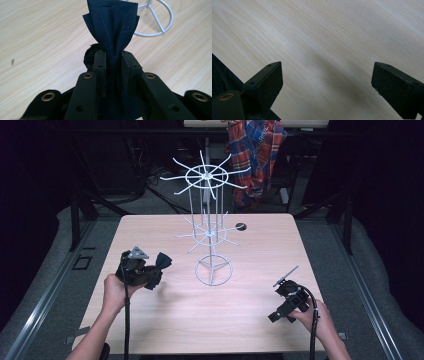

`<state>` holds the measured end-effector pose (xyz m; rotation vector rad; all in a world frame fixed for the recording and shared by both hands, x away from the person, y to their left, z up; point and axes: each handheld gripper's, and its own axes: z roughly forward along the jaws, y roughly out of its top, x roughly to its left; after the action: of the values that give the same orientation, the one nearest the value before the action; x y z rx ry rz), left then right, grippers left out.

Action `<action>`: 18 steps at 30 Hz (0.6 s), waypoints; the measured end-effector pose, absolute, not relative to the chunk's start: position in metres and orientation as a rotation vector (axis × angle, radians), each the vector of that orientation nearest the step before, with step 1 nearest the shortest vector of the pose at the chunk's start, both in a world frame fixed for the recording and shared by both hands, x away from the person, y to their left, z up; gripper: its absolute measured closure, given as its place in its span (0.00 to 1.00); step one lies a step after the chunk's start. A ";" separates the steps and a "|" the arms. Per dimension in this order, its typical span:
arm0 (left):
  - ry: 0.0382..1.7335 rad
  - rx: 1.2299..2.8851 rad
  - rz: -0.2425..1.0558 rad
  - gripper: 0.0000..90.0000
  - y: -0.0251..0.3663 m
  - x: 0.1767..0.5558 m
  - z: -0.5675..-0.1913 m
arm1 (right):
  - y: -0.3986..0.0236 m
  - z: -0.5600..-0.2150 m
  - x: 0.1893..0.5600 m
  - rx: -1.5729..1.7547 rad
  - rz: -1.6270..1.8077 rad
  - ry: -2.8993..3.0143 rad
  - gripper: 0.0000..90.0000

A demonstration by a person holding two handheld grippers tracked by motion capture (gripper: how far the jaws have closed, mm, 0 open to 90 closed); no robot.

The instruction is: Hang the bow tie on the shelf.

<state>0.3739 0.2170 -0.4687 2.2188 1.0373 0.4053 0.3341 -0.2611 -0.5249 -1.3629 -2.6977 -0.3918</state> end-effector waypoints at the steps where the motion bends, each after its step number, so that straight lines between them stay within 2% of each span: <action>1: 1.043 2.206 0.408 0.85 0.218 0.375 -0.467 | -0.261 -0.525 0.334 -1.371 -0.397 -2.696 0.11; 18: 1.062 2.075 0.442 0.85 0.229 0.380 -0.444 | -0.260 -0.525 0.334 -1.362 -0.391 -2.698 0.11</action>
<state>0.3799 0.2285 -0.4439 2.0749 1.0620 0.4422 0.3341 -0.2597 -0.5255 -1.3621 -2.6976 -0.3905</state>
